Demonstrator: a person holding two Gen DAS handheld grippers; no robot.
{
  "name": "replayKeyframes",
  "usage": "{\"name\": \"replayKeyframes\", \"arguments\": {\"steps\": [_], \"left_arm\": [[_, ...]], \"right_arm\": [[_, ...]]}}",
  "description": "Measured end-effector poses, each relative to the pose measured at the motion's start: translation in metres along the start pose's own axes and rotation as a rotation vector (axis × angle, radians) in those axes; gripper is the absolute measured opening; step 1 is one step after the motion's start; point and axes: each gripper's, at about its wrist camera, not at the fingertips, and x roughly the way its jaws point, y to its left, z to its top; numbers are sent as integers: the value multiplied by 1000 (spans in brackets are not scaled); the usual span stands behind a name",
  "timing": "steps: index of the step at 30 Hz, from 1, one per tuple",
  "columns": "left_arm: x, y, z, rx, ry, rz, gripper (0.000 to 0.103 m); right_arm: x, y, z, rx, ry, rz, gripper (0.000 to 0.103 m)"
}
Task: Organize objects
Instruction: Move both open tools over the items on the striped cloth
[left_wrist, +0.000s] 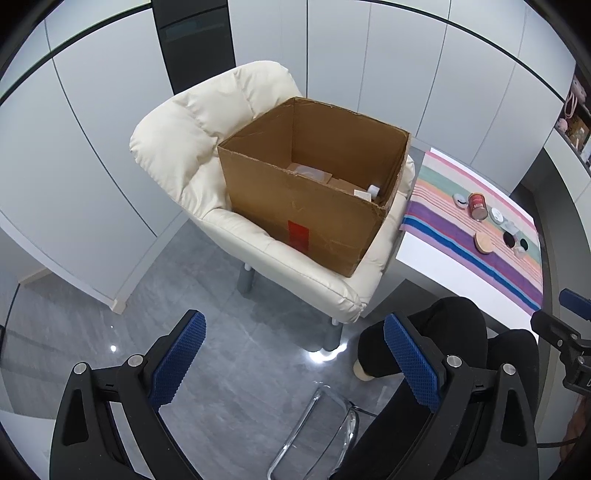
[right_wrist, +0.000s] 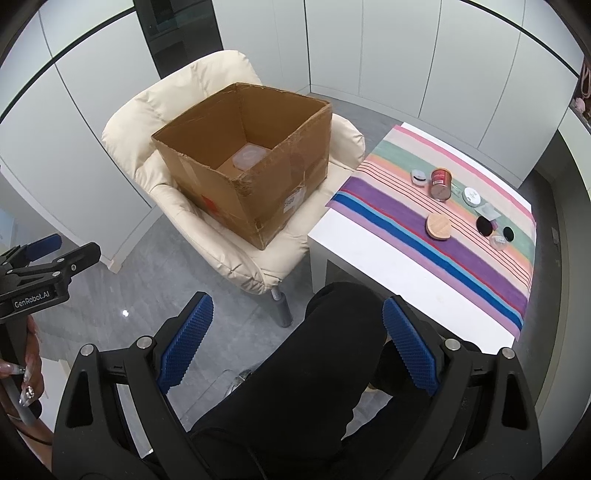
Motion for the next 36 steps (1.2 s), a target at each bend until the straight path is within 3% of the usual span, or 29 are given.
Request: {"name": "replayKeyframes", "arguments": {"steps": [18, 29, 36], "left_arm": [[-1, -46, 21, 43, -23, -23, 98], [11, -105, 45, 78, -60, -122, 98], [25, -171, 65, 195, -63, -165, 98]], "right_arm": [[-5, -58, -3, 80, -31, -41, 95], [-13, -140, -17, 201, -64, -129, 95], [-13, -209, -35, 301, -78, -206, 95]]}}
